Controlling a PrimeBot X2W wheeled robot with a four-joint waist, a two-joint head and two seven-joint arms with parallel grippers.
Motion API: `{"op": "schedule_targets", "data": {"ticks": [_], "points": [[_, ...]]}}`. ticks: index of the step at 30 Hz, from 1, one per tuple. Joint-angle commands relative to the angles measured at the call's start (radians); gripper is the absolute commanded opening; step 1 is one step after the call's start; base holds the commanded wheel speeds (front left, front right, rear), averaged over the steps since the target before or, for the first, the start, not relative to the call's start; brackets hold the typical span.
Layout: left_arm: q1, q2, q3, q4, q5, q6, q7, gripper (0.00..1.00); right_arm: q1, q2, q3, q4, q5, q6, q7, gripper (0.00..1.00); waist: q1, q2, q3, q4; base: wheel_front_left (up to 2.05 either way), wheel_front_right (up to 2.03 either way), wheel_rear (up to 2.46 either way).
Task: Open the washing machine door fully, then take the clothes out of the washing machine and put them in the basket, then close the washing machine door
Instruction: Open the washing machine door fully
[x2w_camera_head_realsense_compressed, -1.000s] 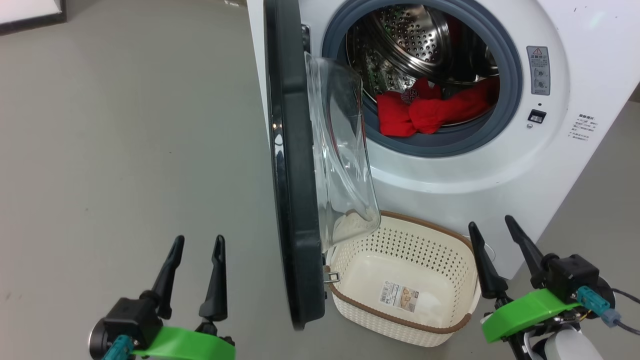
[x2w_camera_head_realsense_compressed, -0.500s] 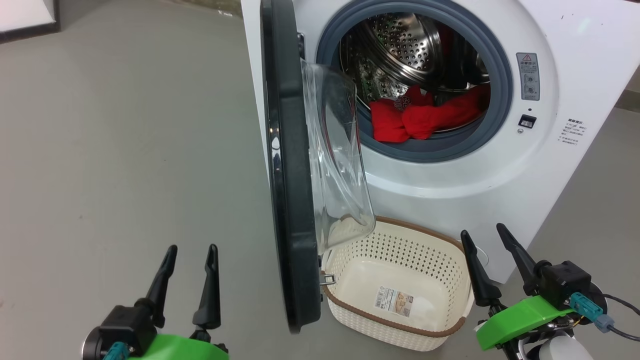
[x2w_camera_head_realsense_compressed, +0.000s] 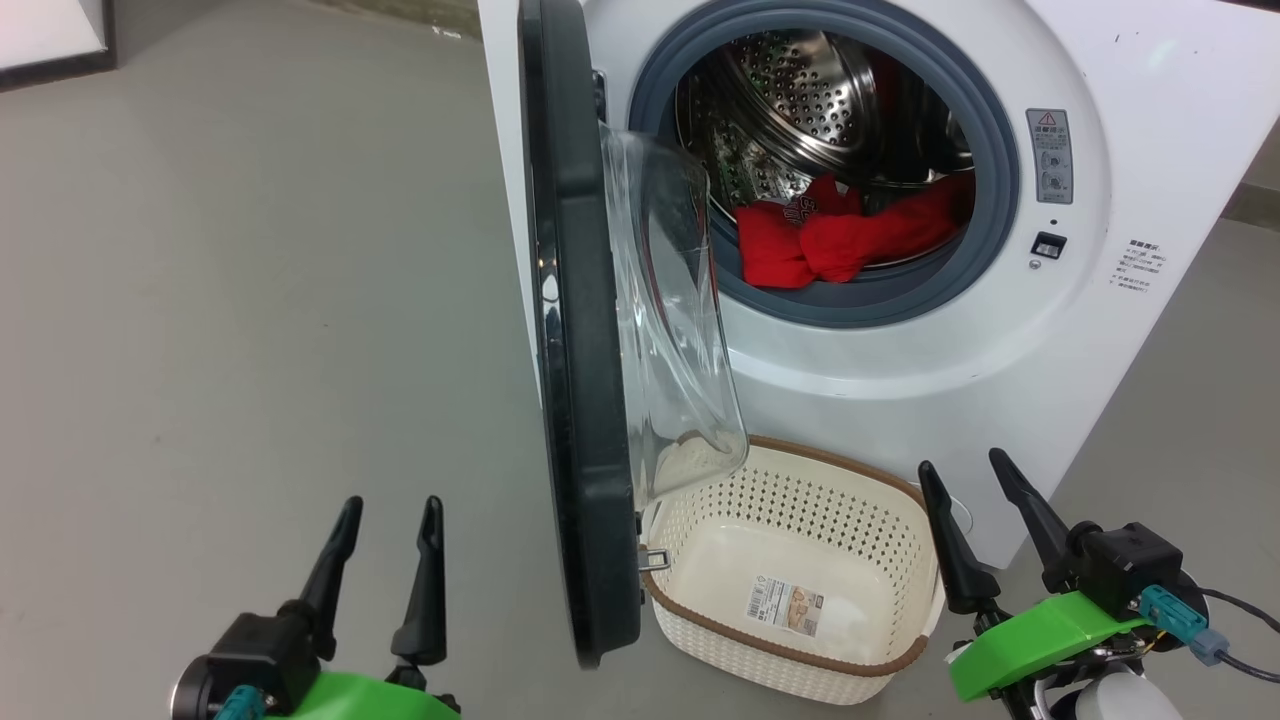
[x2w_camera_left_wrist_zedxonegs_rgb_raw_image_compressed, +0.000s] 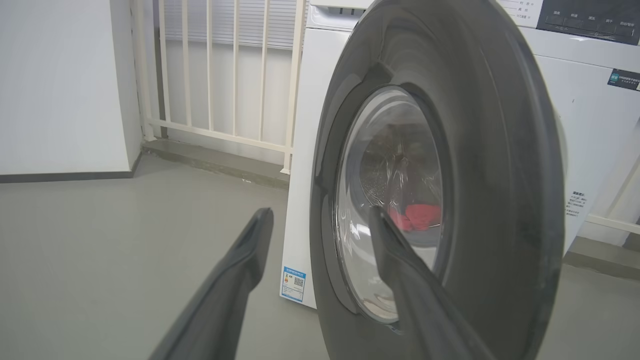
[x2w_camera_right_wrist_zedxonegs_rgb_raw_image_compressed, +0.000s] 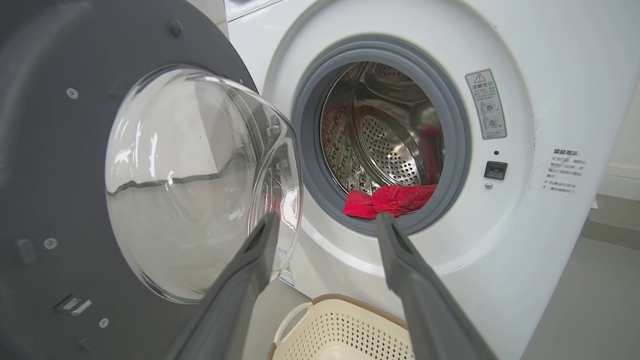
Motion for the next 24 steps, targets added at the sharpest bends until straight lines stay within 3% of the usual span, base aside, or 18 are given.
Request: {"op": "schedule_targets", "data": {"ticks": [1, 2, 3, 4, 5, 6, 24], "points": [[-0.024, 0.009, 0.025, -0.016, 0.006, -0.008, -0.005, 1.00, -0.007, -0.001, 0.028, -0.024, 0.002, 0.006, -0.009, 1.00, 0.0000, 0.0000, 0.000, 0.000, 0.00, 0.00, 0.00], [-0.026, 0.009, 0.023, -0.014, 0.005, -0.008, -0.005, 1.00, -0.007, -0.001, 0.027, -0.024, 0.002, 0.006, -0.009, 1.00, 0.0000, 0.0000, 0.000, 0.000, 0.00, 0.00, 0.00], [-0.028, 0.009, 0.020, -0.012, 0.003, -0.009, -0.005, 0.88, -0.007, -0.001, 0.028, -0.024, 0.002, 0.006, -0.009, 1.00, 0.0000, 0.0000, 0.000, 0.000, 0.00, 0.00, 0.00], [-0.031, 0.009, 0.017, -0.009, 0.002, -0.009, -0.005, 0.48, -0.007, -0.001, 0.028, -0.025, 0.003, 0.006, -0.009, 1.00, 0.0000, 0.0000, 0.000, 0.000, 0.00, 0.00, 0.00], [-0.036, 0.009, 0.014, -0.010, 0.001, -0.010, -0.005, 0.29, -0.007, -0.001, 0.029, -0.025, 0.004, 0.006, -0.009, 1.00, 0.0000, 0.0000, 0.000, 0.000, 0.00, 0.00, 0.00], [-0.044, 0.009, 0.011, -0.014, 0.000, -0.011, -0.005, 0.00, -0.007, -0.001, 0.029, -0.026, 0.004, 0.006, -0.009, 1.00, 0.0000, 0.0000, 0.001, 0.000, 0.00, 0.00, 0.00], [-0.265, 0.009, -0.023, -0.228, 0.001, -0.054, -0.005, 0.00, -0.017, -0.001, 0.038, -0.018, 0.004, 0.006, -0.009, 1.00, 0.0000, 0.0000, 0.018, -0.022, 0.00, 0.00, 0.00]]}}
